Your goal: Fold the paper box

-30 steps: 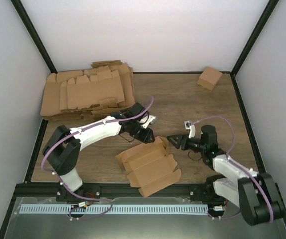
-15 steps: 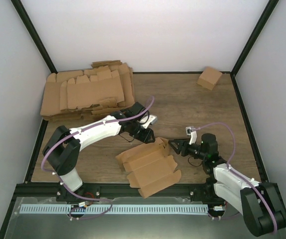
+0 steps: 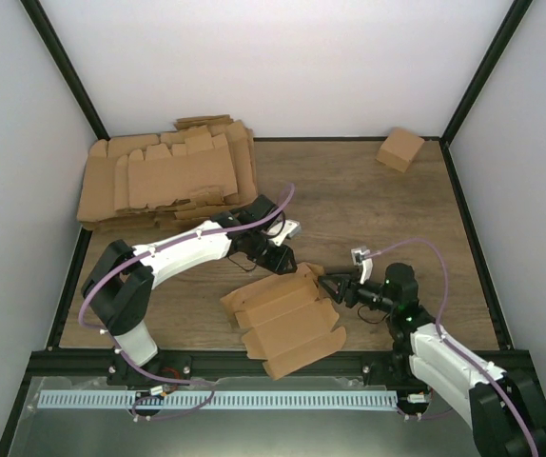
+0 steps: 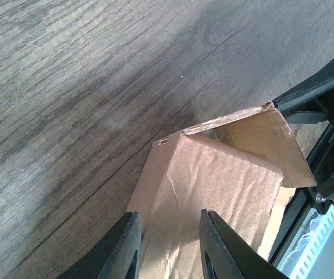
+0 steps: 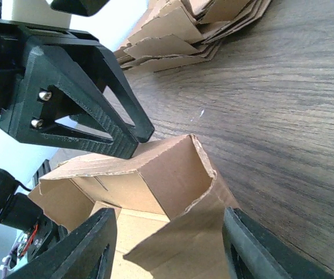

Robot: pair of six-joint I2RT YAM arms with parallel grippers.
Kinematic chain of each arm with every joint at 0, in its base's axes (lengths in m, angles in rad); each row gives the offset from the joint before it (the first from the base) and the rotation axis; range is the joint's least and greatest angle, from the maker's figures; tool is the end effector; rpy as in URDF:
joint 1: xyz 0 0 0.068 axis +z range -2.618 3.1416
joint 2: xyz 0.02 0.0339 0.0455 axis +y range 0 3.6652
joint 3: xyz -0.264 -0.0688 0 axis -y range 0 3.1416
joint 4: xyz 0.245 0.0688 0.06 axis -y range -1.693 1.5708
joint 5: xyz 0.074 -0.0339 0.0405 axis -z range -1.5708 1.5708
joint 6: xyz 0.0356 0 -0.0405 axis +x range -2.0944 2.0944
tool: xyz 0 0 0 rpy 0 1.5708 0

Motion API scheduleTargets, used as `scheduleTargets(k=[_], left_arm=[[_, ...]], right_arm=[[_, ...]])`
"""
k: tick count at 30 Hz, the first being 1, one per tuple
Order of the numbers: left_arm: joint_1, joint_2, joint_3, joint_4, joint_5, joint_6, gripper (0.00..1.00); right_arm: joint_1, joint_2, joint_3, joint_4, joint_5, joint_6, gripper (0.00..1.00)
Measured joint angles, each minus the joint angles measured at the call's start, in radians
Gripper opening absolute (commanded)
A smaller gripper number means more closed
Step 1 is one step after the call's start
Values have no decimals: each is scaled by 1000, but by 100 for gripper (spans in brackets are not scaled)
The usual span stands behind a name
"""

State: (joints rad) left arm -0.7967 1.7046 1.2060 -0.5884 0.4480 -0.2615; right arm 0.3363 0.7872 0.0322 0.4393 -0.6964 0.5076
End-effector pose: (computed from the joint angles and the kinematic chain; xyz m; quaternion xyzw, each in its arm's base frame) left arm 0.2325 -0.2599 0.2168 0.3016 0.8989 -0.3041 0.0928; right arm 0.1336 0.0709 0.1449 -0.1345 0.7752 0.4780 0.3904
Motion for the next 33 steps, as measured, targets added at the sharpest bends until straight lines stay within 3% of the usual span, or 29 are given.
scheduleTargets(k=[4, 12, 25, 33], left_arm=[[-1, 0, 0, 0, 3, -1, 31], [-7, 0, 0, 3, 3, -9, 31], [-38, 27, 0, 8, -9, -23, 31], [-42, 28, 4, 4, -20, -23, 32]], right_arm=[[2, -18, 0, -6, -6, 5, 59], [11, -19, -5, -15, -6, 34, 45], [34, -23, -20, -20, -7, 64, 30], [40, -20, -20, -20, -6, 74, 30]])
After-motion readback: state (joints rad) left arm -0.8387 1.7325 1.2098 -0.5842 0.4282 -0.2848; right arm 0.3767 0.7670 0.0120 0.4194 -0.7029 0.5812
